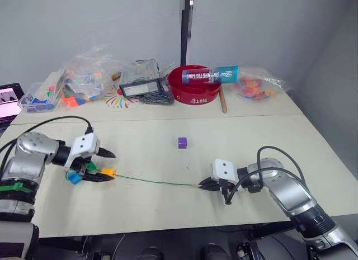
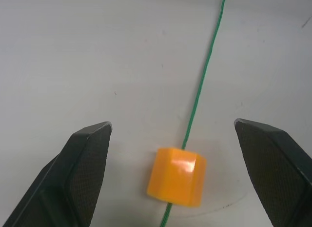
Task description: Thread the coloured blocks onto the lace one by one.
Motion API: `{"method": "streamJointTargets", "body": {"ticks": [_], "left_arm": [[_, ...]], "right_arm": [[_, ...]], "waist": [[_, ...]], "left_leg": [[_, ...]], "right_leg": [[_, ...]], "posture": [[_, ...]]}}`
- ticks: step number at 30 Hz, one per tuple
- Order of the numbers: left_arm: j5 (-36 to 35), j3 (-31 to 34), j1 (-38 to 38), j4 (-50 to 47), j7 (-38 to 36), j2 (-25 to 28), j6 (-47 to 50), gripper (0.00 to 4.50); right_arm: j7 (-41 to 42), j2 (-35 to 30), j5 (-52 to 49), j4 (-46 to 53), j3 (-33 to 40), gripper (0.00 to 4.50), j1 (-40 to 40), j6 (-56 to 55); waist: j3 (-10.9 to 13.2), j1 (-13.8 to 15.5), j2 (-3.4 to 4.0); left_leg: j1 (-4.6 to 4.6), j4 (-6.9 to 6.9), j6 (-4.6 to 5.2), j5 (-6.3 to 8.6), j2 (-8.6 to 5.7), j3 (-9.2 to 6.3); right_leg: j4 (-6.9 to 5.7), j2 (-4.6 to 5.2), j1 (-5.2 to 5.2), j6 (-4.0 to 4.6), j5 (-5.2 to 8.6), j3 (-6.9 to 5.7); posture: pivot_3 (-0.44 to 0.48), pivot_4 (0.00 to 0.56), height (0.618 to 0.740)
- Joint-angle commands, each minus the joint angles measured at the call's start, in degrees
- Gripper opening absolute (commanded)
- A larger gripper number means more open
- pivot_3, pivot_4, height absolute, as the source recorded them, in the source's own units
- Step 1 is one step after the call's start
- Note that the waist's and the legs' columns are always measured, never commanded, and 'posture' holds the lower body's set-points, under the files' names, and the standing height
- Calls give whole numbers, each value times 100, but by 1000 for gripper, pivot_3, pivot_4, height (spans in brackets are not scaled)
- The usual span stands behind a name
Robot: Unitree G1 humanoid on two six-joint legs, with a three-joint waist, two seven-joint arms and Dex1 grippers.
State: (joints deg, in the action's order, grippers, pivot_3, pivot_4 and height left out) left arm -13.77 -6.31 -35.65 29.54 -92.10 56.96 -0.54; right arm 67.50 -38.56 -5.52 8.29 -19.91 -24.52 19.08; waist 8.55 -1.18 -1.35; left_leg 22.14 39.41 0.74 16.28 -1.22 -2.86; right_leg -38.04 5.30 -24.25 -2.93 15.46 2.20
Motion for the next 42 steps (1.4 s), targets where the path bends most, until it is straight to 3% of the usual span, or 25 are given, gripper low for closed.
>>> {"method": "streamJointTargets", "body": {"ticks": [1, 7, 12, 18, 26, 42], "left_arm": [[-549, -79, -72, -629, -40, 248, 693, 4248], [-842, 138, 206, -1554, 173, -182, 1332, 4248], [-898, 53, 921, -2669, 947, -996, 1597, 4248], [-597, -243, 1247, -3205, 1766, -1818, 1523, 4248], [-186, -526, 1371, -3022, 1943, -2038, 1185, 4248], [210, -818, 1058, -2078, 1969, -2688, 404, 4248]], "right_arm": [[23, 21, -39, 87, 31, 0, -95, -71], [-17, 98, -16, 123, -27, 0, -171, 13], [-145, 335, 108, 60, -179, 0, -419, 145], [-248, 525, 251, 18, -347, 0, -601, 289], [-300, 769, 496, -2, -689, 0, -820, 429], [-268, 724, 494, 99, -649, 0, -790, 467]], "waist": [[0, -4, 0], [0, -3, 0], [0, -2, 0], [1, 38, -1], [1, 35, -1], [0, 36, -1]], "left_leg": [[-1, 0, 1, 0, 0, 0], [-2, 2, 0, 0, 1, -1], [-3, 3, 1, 1, 5, -1], [9, 23, 0, 1, 2, -4], [7, 34, 0, 0, -5, -5], [7, 36, 0, 0, -11, -5]], "right_leg": [[0, 0, 1, 0, 0, 0], [0, -2, 3, 0, 0, 0], [0, 0, 1, 0, 0, 3], [4, 2, -2, 2, -1, 4], [3, 4, -4, 2, -1, 6], [3, 8, -2, 2, -1, 4]], "posture": [[0, 150, 740], [0, 150, 740], [0, 150, 740], [0, 150, 740], [0, 150, 740], [0, 150, 740]]}}
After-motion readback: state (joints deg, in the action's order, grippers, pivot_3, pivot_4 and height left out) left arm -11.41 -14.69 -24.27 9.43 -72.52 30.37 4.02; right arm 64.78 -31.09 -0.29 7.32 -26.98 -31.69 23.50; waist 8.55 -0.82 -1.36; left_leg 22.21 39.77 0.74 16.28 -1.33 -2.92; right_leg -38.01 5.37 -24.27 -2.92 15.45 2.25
